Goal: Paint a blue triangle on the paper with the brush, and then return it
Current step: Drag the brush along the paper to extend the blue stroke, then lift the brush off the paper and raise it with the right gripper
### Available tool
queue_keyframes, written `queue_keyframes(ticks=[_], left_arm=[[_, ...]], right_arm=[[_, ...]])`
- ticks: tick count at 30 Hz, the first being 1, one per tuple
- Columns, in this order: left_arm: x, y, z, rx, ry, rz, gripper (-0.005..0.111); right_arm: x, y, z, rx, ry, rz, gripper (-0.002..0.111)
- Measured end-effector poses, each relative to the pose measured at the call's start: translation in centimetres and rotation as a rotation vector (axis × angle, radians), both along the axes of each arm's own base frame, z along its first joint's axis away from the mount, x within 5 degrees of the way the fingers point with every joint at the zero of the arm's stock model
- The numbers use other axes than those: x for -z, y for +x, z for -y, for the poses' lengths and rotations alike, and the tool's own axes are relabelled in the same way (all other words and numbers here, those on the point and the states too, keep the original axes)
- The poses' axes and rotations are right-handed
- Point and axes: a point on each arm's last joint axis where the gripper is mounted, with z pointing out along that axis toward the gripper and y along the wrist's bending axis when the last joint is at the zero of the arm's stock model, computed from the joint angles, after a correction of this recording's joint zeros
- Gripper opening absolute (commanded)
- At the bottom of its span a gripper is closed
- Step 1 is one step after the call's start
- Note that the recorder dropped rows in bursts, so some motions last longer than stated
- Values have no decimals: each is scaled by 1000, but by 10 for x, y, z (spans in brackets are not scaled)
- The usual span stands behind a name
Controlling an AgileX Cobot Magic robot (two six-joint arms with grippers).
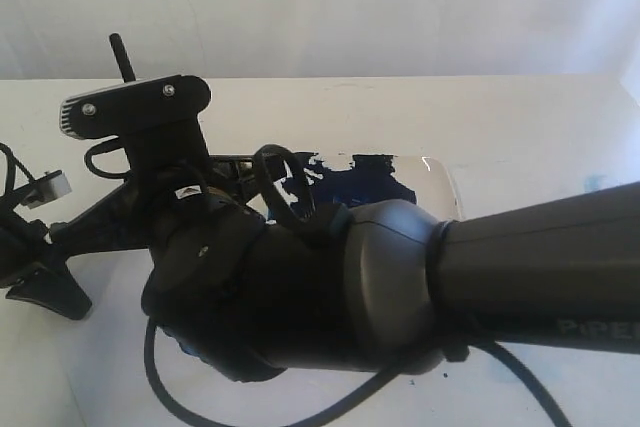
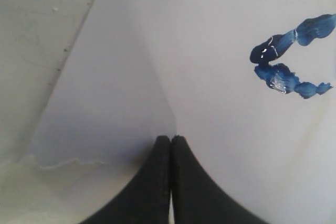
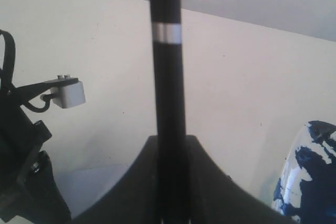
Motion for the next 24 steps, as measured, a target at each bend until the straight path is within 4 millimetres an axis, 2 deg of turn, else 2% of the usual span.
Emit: queue_keyframes(ticks=[4, 11, 15, 19, 24], left_arm=[[1, 0, 0, 0, -3, -5, 0], [1, 0, 0, 0, -3, -5, 0], [1, 0, 0, 0, -3, -5, 0], [1, 0, 0, 0, -4, -5, 0], [1, 0, 0, 0, -4, -5, 0]], right_arm=[[-15, -1, 2, -39, 9, 53, 0], [-47, 10, 10, -272, 42, 109, 0], [-54, 27, 21, -347, 16, 112, 0], [-59, 35, 30, -398, -22, 115, 0], [-65, 46, 40, -397, -42, 127, 0]])
